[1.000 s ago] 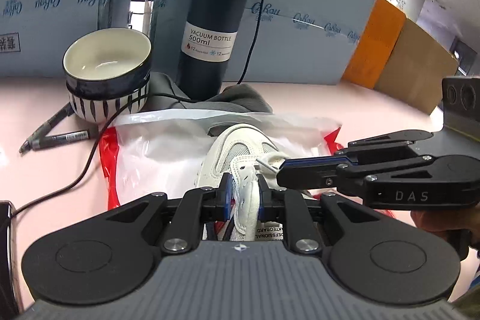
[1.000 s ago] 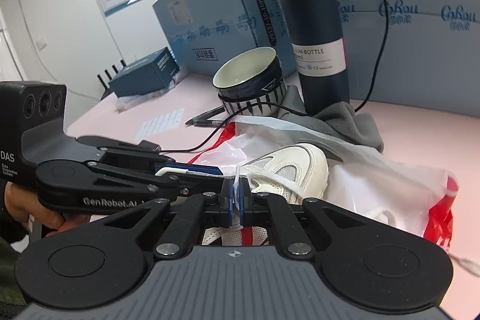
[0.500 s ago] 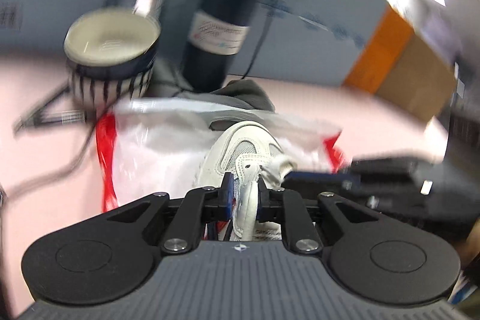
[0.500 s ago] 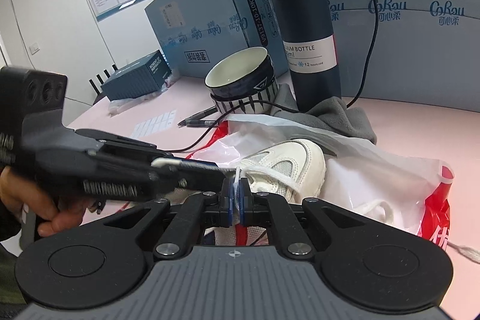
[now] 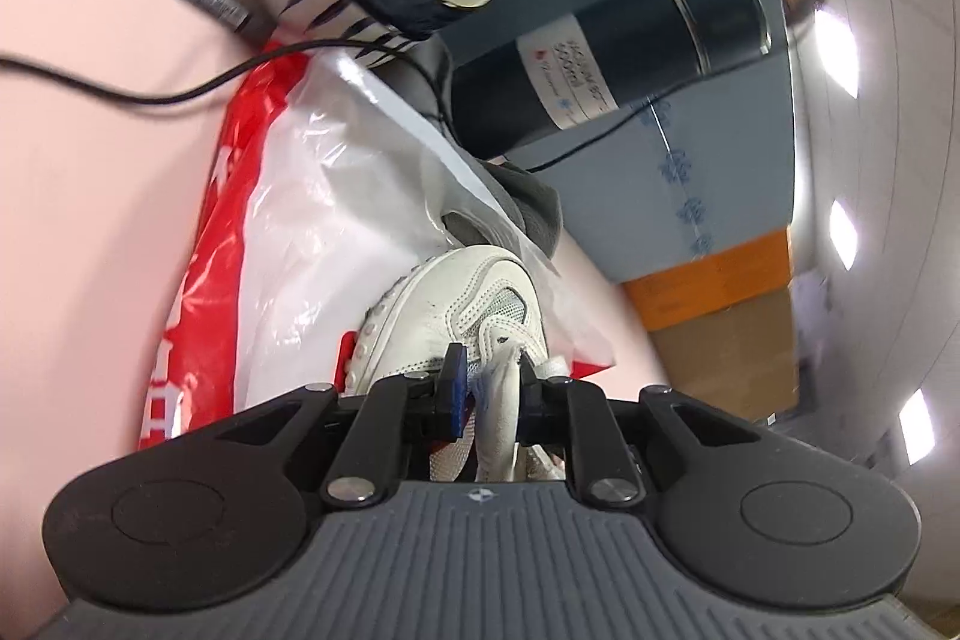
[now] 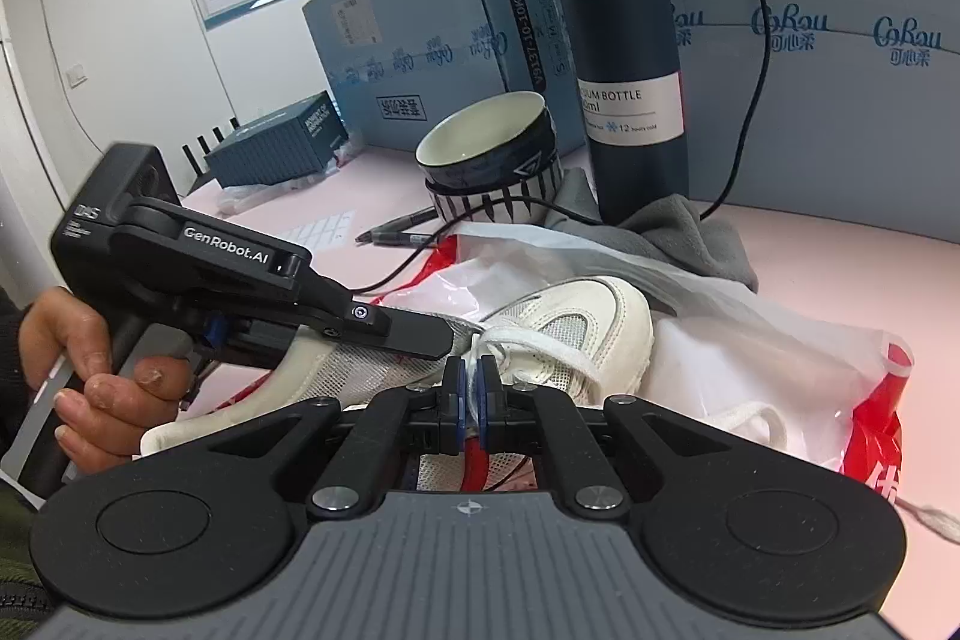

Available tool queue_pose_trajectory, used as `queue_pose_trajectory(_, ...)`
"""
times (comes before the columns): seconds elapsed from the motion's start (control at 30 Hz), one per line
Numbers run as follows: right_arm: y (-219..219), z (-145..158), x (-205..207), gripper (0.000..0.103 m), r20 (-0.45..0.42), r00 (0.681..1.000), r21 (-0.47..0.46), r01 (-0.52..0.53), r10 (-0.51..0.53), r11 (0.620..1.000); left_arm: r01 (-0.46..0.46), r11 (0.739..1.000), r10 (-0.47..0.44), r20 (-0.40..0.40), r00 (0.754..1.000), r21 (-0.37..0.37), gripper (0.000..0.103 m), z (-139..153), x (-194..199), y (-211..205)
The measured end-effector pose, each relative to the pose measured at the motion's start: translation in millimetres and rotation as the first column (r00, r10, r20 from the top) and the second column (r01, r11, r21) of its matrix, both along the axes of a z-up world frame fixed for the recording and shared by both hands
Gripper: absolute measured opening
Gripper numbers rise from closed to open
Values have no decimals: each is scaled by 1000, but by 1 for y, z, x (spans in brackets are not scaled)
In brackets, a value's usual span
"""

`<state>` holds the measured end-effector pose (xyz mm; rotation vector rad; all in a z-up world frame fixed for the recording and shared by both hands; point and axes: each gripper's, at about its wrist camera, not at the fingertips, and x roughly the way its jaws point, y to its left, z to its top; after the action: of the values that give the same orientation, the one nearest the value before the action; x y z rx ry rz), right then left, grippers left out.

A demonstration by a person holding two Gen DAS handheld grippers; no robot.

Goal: Lace up shoes with both hands
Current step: 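Hold the lace with the left gripper while the right gripper pinches the sneaker tongue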

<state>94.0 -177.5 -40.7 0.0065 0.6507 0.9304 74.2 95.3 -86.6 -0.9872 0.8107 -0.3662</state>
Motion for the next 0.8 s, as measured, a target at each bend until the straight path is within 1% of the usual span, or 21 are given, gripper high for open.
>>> queue_pose_trajectory(0.17,5,4,-1,4,31,999,-33,-32,33,999,-23,997,21,-31,999,-73,13,-6,1,5)
queue_pose_trajectory(0.37,10,6,-1,4,58,995,-86,-72,77,994,-26,997,23,-41,999,-74,13,-6,0,5)
queue_pose_trajectory(0.5,17,10,-1,3,84,991,-142,-91,103,986,-23,997,21,-40,999,-68,14,-6,0,5)
queue_pose_trajectory(0.6,22,11,-1,2,107,988,-183,-87,108,979,-24,997,22,-42,999,-67,14,-6,-1,5)
queue_pose_trajectory(0.73,24,11,-1,1,132,987,-196,-62,88,979,-31,996,27,-55,998,-85,14,-8,-2,6)
queue_pose_trajectory(0.8,26,10,-2,1,150,984,-211,-64,98,975,-32,996,27,-58,998,-87,14,-8,-1,6)
